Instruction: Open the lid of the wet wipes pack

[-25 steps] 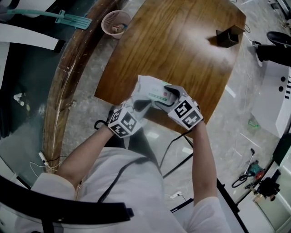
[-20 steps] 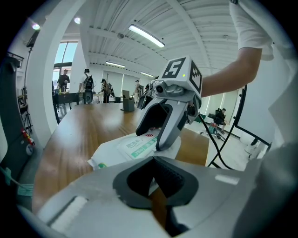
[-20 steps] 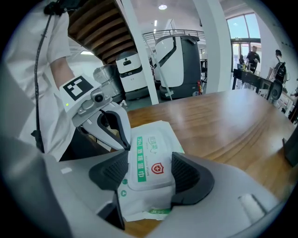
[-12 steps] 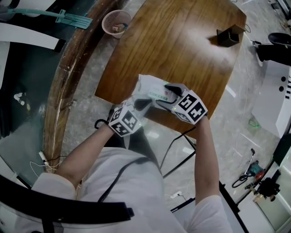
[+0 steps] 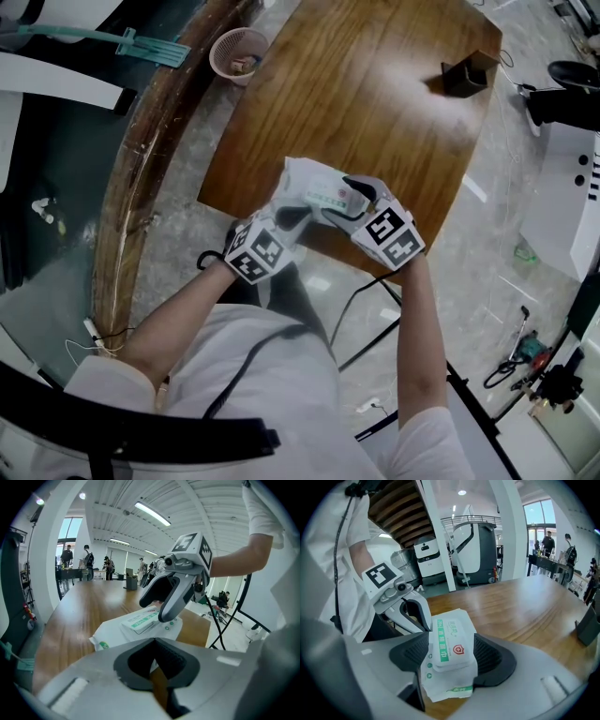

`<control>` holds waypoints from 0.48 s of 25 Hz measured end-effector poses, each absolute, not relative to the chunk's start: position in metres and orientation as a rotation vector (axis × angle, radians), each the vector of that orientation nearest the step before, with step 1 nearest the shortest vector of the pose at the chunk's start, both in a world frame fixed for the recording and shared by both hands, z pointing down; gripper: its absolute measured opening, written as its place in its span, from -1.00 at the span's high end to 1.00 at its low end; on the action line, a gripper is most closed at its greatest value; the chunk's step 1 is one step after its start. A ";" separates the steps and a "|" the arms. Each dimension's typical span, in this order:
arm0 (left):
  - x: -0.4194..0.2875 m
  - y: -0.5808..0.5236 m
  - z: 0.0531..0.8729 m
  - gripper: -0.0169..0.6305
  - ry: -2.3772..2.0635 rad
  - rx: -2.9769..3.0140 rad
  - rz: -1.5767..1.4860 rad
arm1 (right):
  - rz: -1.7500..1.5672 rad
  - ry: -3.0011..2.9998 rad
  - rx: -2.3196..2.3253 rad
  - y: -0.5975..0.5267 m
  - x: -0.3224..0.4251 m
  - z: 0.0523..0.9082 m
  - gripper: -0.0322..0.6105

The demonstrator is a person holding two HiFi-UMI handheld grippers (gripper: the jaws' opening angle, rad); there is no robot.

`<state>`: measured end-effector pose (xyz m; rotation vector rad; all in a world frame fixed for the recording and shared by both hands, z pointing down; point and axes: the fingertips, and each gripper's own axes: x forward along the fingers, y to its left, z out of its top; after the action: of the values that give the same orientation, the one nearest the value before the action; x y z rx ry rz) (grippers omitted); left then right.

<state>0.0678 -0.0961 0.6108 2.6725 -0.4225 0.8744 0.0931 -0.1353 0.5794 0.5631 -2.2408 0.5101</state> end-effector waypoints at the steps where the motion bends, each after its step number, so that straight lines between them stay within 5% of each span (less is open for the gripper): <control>1: 0.067 -0.096 0.610 0.94 -0.422 2.671 0.874 | 0.513 -2.246 0.576 -0.136 0.094 0.578 -0.05; 12: 0.065 -0.113 0.579 0.94 -0.494 2.720 0.742 | 0.502 -2.308 0.710 -0.150 0.103 0.555 0.01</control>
<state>0.0650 -0.1131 0.5786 2.7202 -0.4939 0.7423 0.1026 -0.1497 0.5548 0.7097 -2.3076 0.5016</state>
